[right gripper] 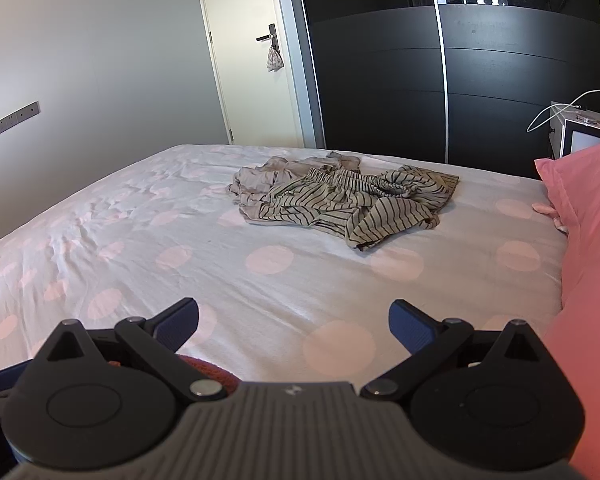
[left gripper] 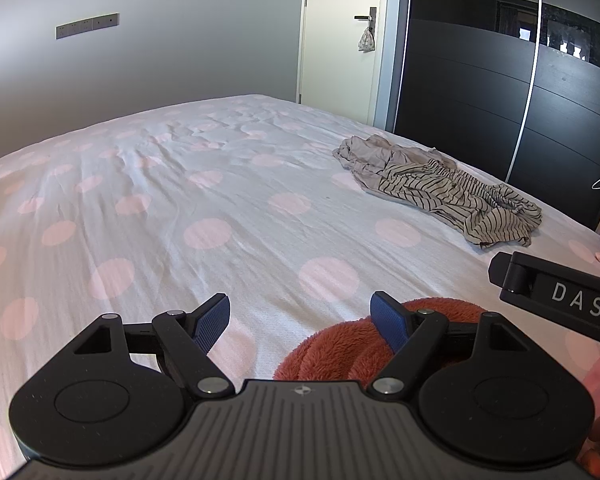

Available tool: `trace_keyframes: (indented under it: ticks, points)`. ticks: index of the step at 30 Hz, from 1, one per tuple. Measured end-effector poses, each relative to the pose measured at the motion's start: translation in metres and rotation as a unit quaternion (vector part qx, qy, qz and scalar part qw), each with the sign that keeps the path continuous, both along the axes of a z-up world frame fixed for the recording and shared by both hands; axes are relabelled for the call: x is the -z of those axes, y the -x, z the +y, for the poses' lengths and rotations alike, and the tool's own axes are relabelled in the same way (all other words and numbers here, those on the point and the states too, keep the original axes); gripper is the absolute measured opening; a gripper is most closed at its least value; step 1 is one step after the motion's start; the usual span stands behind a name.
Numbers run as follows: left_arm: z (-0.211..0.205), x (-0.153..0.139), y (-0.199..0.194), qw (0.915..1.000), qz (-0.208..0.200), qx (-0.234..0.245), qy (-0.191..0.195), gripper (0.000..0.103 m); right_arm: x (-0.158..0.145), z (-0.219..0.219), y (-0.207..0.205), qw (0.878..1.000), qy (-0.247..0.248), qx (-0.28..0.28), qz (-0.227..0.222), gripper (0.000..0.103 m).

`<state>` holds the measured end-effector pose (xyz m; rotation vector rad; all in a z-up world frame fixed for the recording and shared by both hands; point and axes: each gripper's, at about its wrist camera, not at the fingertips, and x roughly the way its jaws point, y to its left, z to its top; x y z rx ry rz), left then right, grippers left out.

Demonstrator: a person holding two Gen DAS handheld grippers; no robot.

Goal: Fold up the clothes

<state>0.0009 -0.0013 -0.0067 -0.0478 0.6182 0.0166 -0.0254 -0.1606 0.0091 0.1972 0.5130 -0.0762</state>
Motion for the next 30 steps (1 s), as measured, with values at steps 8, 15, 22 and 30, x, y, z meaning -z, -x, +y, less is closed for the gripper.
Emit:
trace_keyframes:
  ticks: [8,15,22,30]
  points:
    - [0.003,-0.001,-0.001,1.0,0.003,-0.007,0.001,0.079,0.003,-0.005,-0.013,0.998,-0.028,-0.031,0.038,0.102]
    - [0.008,-0.004,-0.009,0.9994,0.034,-0.002,0.001,0.079,0.002,-0.012,-0.033,0.992,-0.056,-0.1,0.061,0.101]
    - [0.019,-0.003,-0.02,0.998,0.061,0.005,-0.014,0.079,-0.007,-0.04,-0.081,0.993,-0.009,-0.112,0.036,0.089]
    - [0.06,0.011,-0.045,0.9926,0.105,-0.023,-0.056,0.079,-0.003,-0.095,-0.183,0.986,0.108,-0.118,0.048,0.07]
